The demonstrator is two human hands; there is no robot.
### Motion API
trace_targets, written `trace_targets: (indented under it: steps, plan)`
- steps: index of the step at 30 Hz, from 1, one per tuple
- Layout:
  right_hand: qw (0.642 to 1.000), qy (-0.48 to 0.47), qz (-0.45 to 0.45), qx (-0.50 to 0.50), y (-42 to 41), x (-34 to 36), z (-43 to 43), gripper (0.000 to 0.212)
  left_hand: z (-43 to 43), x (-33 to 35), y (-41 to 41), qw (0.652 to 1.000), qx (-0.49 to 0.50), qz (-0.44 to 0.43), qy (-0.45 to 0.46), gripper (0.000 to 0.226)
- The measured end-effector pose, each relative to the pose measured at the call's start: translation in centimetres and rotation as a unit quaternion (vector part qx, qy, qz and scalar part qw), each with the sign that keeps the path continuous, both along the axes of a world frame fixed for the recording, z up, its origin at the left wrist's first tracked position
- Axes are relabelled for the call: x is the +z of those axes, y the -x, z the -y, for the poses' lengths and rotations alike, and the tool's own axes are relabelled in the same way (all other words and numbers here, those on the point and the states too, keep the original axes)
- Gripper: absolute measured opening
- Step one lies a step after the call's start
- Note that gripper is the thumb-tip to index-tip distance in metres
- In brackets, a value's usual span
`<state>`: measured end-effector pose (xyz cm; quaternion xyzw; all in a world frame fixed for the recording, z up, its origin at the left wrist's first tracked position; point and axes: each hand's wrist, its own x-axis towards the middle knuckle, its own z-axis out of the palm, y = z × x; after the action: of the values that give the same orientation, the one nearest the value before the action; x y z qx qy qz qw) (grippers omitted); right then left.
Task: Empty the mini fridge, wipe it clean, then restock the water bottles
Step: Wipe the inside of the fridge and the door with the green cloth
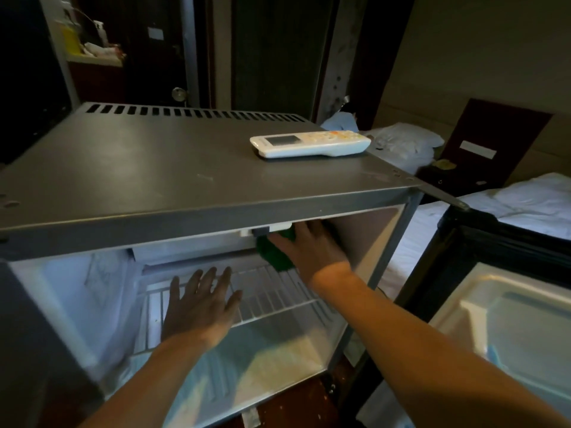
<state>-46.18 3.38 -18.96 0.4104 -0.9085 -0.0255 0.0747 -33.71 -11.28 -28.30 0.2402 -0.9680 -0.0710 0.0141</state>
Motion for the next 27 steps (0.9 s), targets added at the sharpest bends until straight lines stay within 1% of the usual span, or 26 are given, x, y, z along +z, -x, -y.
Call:
trace_targets:
  steps: [1, 2, 3, 4, 6, 8, 9, 11, 13, 17, 19, 21, 24, 27]
  plan:
    - [0.999, -0.014, 0.042, -0.012, -0.7, -0.8, -0.3, 0.046, 0.1, 0.0, -0.1, 1.0, -0.006, 0.002, -0.004, 0.059]
    - [0.997, -0.026, 0.068, -0.017, -1.2, -1.7, -0.2, 0.051, 0.2, -0.1, -0.1, 1.0, -0.009, 0.003, -0.006, 0.057]
    - [0.996, -0.064, 0.06, -0.028, -1.7, -2.2, -0.1, 0.052, 0.2, -0.1, -0.1, 1.0, -0.01, 0.004, -0.005, 0.056]
    - [0.997, -0.07, 0.024, -0.021, -1.9, -2.5, 0.0, 0.047, 0.3, -0.1, -0.2, 1.0, -0.01, 0.002, -0.004, 0.055]
    - [0.995, -0.098, 0.018, -0.001, -1.1, -3.2, 0.4, 0.043, 0.1, 0.0, -0.1, 1.0, -0.005, -0.011, -0.005, 0.054]
    - [0.989, -0.117, 0.087, -0.013, -0.4, -2.4, 0.1, 0.048, 0.0, 0.0, 0.0, 1.0, 0.0, -0.02, -0.008, 0.053]
    - [0.989, -0.108, 0.097, 0.001, -0.2, -2.0, -0.1, 0.052, -0.1, 0.0, 0.0, 1.0, 0.003, -0.023, -0.008, 0.053]
    - [0.99, -0.099, 0.091, 0.03, -0.2, -1.9, -0.5, 0.063, -0.2, 0.1, 0.0, 1.0, 0.005, -0.023, -0.001, 0.052]
    - [0.99, -0.116, 0.078, 0.02, -0.4, -2.7, -0.3, 0.063, -0.2, 0.1, -0.1, 1.0, 0.005, -0.025, 0.002, 0.052]
    - [0.998, -0.06, 0.013, -0.033, -1.8, -3.6, 0.4, 0.048, -0.3, 0.2, -0.1, 1.0, 0.011, -0.027, 0.0, 0.052]
    - [0.997, -0.047, 0.002, -0.065, -2.7, -4.4, 0.6, 0.042, -0.4, 0.0, 0.1, 1.0, 0.012, -0.026, 0.008, 0.052]
    - [0.994, -0.025, 0.002, -0.105, -3.7, -5.3, 0.5, 0.042, -0.3, -0.2, 0.2, 0.999, 0.013, -0.03, 0.001, 0.051]
    - [0.994, 0.02, -0.014, -0.107, -5.4, -6.4, -0.6, 0.045, -0.2, 0.0, -0.1, 0.998, -0.001, -0.057, -0.02, 0.051]
    - [0.99, 0.066, 0.009, -0.123, -6.4, -6.9, -2.4, 0.047, -0.5, 0.4, -0.8, 0.996, -0.038, -0.059, -0.054, 0.054]
